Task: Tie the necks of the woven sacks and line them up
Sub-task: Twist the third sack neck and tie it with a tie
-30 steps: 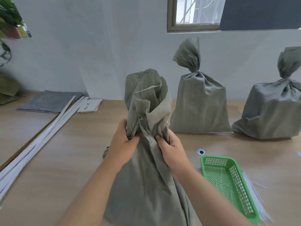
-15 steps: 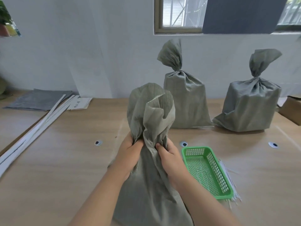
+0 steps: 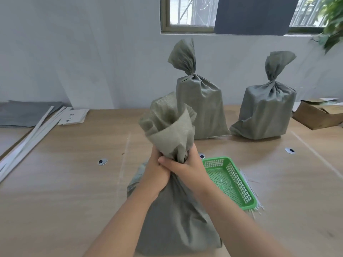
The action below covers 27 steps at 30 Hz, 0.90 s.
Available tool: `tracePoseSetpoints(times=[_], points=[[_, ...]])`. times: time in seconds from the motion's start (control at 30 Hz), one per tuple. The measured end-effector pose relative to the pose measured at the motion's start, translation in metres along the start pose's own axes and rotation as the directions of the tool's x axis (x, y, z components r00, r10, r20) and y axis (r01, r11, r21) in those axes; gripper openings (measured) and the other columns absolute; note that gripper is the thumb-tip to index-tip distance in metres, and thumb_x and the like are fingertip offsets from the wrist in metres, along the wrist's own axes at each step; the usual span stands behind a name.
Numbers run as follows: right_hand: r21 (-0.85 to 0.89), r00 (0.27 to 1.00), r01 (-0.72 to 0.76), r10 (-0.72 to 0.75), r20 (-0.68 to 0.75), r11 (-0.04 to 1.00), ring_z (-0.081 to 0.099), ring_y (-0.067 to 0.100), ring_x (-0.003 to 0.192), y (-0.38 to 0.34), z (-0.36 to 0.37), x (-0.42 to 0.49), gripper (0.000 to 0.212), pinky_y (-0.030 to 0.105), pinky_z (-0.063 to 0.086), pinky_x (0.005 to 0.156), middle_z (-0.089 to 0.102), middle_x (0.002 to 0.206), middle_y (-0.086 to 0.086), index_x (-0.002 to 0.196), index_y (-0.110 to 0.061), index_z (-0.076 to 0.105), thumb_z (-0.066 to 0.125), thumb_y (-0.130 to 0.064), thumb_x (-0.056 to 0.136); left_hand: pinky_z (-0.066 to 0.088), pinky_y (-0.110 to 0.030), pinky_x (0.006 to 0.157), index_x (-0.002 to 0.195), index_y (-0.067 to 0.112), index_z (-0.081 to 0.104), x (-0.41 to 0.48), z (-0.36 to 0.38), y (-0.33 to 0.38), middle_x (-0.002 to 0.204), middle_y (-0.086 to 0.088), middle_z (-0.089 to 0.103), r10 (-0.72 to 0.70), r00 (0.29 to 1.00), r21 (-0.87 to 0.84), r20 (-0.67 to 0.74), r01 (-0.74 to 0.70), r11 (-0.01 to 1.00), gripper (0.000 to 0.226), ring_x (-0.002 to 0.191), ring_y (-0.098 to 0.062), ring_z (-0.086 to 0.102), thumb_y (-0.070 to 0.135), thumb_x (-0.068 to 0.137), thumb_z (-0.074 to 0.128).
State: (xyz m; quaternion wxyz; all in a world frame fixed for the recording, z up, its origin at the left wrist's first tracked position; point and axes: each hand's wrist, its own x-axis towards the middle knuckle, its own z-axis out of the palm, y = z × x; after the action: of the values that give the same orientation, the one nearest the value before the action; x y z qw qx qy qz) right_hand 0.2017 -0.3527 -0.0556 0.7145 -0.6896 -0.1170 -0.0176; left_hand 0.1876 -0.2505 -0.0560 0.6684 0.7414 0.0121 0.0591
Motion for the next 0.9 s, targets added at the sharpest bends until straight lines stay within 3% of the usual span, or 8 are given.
tracePoseSetpoints(times=[0.03, 0.1, 0.2, 0.37, 0.53, 0.63, 0.73, 0.9], points=[[0.020, 0.999, -0.012, 0.013, -0.037, 1.000, 0.067, 0.008, 0.110, -0.005, -0.002, 0.002, 0.052, 0.027, 0.055, 0.091, 0.072, 0.113, 0.000, 0.116, -0.025, 0.062, 0.087, -0.012, 0.072, 0.050, -0.027, 0.094, 0.128, 0.040, 0.051, 0.001, 0.002, 0.000, 0.116, 0.020, 0.066, 0.004, 1.000, 0.037, 0.030, -0.005, 0.999, 0.040, 0.112, 0.003, 0.061, 0.040, 0.088, 0.055], [0.041, 0.996, -0.068, 0.070, -0.048, 0.997, 0.071, 0.014, 0.101, -0.012, -0.008, 0.006, 0.032, 0.036, 0.059, 0.089, 0.076, 0.102, 0.003, 0.108, -0.012, 0.069, 0.081, -0.005, 0.079, 0.049, -0.026, 0.095, 0.132, 0.042, 0.043, 0.004, 0.000, -0.003, 0.122, 0.018, 0.062, -0.052, 0.991, 0.086, 0.127, 0.042, 0.995, 0.045, 0.116, 0.003, 0.058, 0.024, 0.092, 0.053], [0.129, 0.987, -0.153, 0.158, -0.029, 0.980, 0.073, 0.027, 0.099, -0.017, -0.016, 0.009, 0.019, 0.051, 0.057, 0.090, 0.076, 0.098, 0.015, 0.101, -0.004, 0.072, 0.074, -0.001, 0.083, 0.055, -0.029, 0.085, 0.123, 0.033, 0.036, 0.004, -0.005, 0.000, 0.117, -0.001, 0.060, -0.146, 0.955, 0.186, 0.260, 0.098, 0.978, 0.059, 0.109, -0.009, 0.062, 0.015, 0.072, 0.061], [0.255, 0.984, -0.168, 0.176, -0.007, 0.952, 0.074, 0.021, 0.096, -0.016, -0.026, 0.009, 0.023, 0.045, 0.059, 0.091, 0.078, 0.094, 0.006, 0.089, -0.023, 0.075, 0.069, 0.000, 0.087, 0.050, -0.016, 0.076, 0.112, 0.025, 0.025, -0.004, 0.006, 0.005, 0.114, 0.010, 0.054, -0.064, 0.988, 0.356, 0.144, 0.009, 0.934, 0.081, 0.104, 0.001, 0.061, 0.035, 0.058, 0.085], [0.356, 0.985, -0.170, 0.143, 0.100, 0.919, 0.072, 0.024, 0.105, -0.019, -0.034, 0.013, 0.024, 0.040, 0.059, 0.091, 0.076, 0.106, 0.009, 0.109, -0.010, 0.069, 0.066, 0.003, 0.090, 0.055, -0.026, 0.085, 0.124, 0.035, 0.034, -0.005, 0.007, 0.005, 0.115, 0.018, 0.060, -0.072, 0.994, 0.411, 0.085, 0.031, 0.911, 0.104, 0.106, 0.005, 0.061, 0.041, 0.042, 0.099], [0.394, 0.982, -0.165, 0.114, 0.149, 0.904, 0.071, 0.021, 0.107, -0.018, -0.034, 0.017, 0.027, 0.035, 0.058, 0.091, 0.076, 0.108, 0.006, 0.114, -0.009, 0.067, 0.066, 0.004, 0.090, 0.060, -0.035, 0.080, 0.108, 0.034, 0.062, -0.002, 0.010, 0.006, 0.097, 0.013, 0.074, -0.090, 0.981, 0.450, 0.171, 0.003, 0.893, 0.069, 0.092, 0.000, 0.070, 0.034, 0.048, 0.096], [0.420, 0.977, -0.190, 0.128, 0.170, 0.887, 0.071, 0.014, 0.091, -0.018, -0.031, 0.019, 0.032, 0.023, 0.056, 0.075, 0.076, 0.094, -0.002, 0.115, -0.003, 0.062, 0.071, 0.002, 0.085, 0.058, -0.030, 0.068, 0.085, 0.032, 0.065, 0.002, 0.016, 0.007, 0.078, 0.010, 0.072, -0.085, 0.983, 0.601, 0.162, -0.030, 0.799, 0.037, 0.074, 0.002, 0.067, 0.040, 0.054, 0.084], [0.437, 0.978, -0.192, 0.136, 0.156, 0.879, 0.071, 0.027, 0.105, -0.017, -0.034, 0.025, 0.027, 0.042, 0.057, 0.093, 0.075, 0.108, 0.010, 0.106, -0.013, 0.071, 0.074, -0.001, 0.083, 0.050, -0.029, 0.063, 0.074, 0.039, 0.061, 0.007, 0.025, -0.001, 0.069, 0.017, 0.066, -0.048, 0.991, 0.687, 0.127, -0.053, 0.724, 0.020, 0.072, -0.003, 0.062, 0.048, 0.059, 0.071]])
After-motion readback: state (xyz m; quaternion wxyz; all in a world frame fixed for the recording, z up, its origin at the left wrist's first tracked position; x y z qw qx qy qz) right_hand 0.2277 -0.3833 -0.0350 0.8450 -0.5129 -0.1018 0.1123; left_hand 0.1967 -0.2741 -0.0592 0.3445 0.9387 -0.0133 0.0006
